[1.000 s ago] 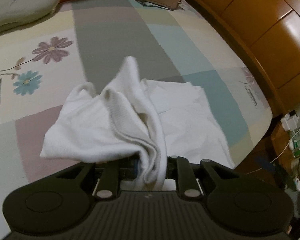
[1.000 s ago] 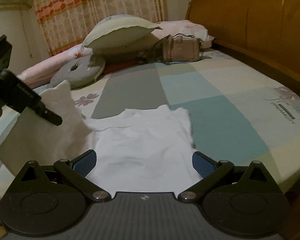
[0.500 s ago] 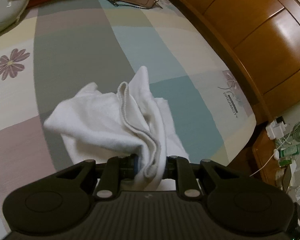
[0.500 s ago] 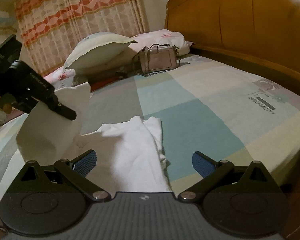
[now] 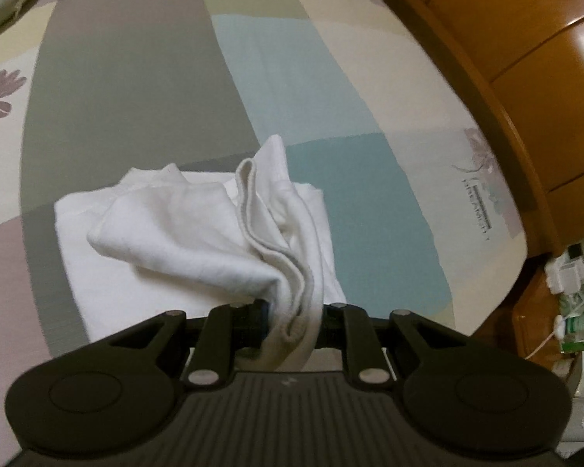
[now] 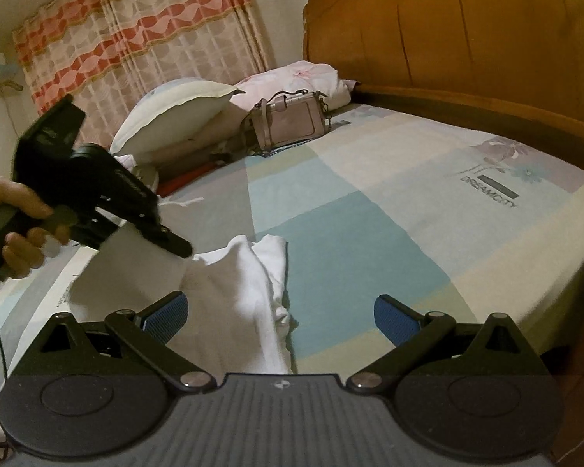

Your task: Fold clothes

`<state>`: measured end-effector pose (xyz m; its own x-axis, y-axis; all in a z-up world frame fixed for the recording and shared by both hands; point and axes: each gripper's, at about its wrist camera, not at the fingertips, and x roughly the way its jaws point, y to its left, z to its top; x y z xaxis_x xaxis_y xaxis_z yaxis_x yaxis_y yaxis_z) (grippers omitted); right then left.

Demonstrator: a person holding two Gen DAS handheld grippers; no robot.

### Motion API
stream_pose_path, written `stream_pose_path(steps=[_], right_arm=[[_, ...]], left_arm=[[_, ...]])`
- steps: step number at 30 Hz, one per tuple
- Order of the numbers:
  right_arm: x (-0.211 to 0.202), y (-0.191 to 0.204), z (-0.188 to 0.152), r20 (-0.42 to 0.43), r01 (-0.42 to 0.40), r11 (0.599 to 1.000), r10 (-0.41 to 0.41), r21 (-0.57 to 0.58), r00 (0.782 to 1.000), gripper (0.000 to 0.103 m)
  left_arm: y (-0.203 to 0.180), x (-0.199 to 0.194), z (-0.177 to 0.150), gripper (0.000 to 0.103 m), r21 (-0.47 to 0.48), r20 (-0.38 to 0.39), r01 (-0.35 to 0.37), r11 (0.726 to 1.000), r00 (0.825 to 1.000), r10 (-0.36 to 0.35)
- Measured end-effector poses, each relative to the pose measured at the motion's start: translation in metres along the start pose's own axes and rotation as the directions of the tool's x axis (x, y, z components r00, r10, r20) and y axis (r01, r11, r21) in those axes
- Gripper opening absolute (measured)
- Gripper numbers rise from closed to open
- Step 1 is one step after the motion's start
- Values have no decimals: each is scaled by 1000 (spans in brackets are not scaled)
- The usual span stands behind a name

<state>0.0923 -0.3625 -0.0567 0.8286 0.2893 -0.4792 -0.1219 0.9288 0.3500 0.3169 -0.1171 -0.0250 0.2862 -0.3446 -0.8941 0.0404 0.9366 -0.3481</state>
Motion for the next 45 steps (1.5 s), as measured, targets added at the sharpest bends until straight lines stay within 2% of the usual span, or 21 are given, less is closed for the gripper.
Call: stream_pose_path(steps=[8, 10, 12, 18, 20, 22, 24, 25, 31, 33, 37, 41, 45], right_arm=[[1, -12, -3, -10, 24, 1000, -23, 21, 1000, 103], [1, -13, -4, -15, 31, 999, -30, 20, 999, 103], [0, -13, -4, -19, 36, 999, -36, 16, 999, 103], [-4, -9, -5, -25, 50, 999, -50, -2, 998, 103], [-5, -6, -5, -26, 48, 999, -48, -8, 999, 103], [-6, -1, -5, -29, 40, 999, -41, -19, 999, 103], [-7, 5, -5, -29, 38, 999, -39, -34, 999, 103], [-7, 8, -5, -30, 35, 998, -37, -43, 999, 103], [-16, 20, -6, -23, 39, 996, -41, -81, 999, 103], [-17, 19, -6, -25, 47, 996, -49, -80, 998, 103], [-20, 17, -7, -32, 59, 995, -62, -75, 998, 103], [-22, 16, -5, -35, 62, 996, -64, -66, 997, 103], [-33, 21, -3, -17, 88, 993, -89, -82, 996, 103]], left_arm=[[-15, 46, -1, 16, 15, -68, -73, 997, 995, 74], [-17, 51, 0, 21, 13, -80, -69, 998, 994, 70], [-19, 56, 1, 37, 12, -92, -64, 998, 994, 65], [-29, 29, 0, 48, 69, -57, -35, 997, 998, 39], [-34, 7, -4, 52, 103, -20, -2, 995, 1000, 4], [-40, -15, -8, 58, 145, 17, 36, 989, 999, -39], [-37, -30, -22, 72, 193, 54, 23, 981, 998, -34], [-36, -37, -29, 74, 217, 73, 15, 976, 997, -32], [-27, -81, -71, 75, 353, 184, -42, 935, 983, -25], [-24, -96, -85, 79, 395, 220, -65, 916, 975, -26], [-3, -98, -134, 81, 459, 232, -98, 883, 973, -12], [13, -83, -156, 81, 456, 185, -27, 890, 981, -65], [28, -68, -142, 81, 397, 205, 13, 918, 973, -103]])
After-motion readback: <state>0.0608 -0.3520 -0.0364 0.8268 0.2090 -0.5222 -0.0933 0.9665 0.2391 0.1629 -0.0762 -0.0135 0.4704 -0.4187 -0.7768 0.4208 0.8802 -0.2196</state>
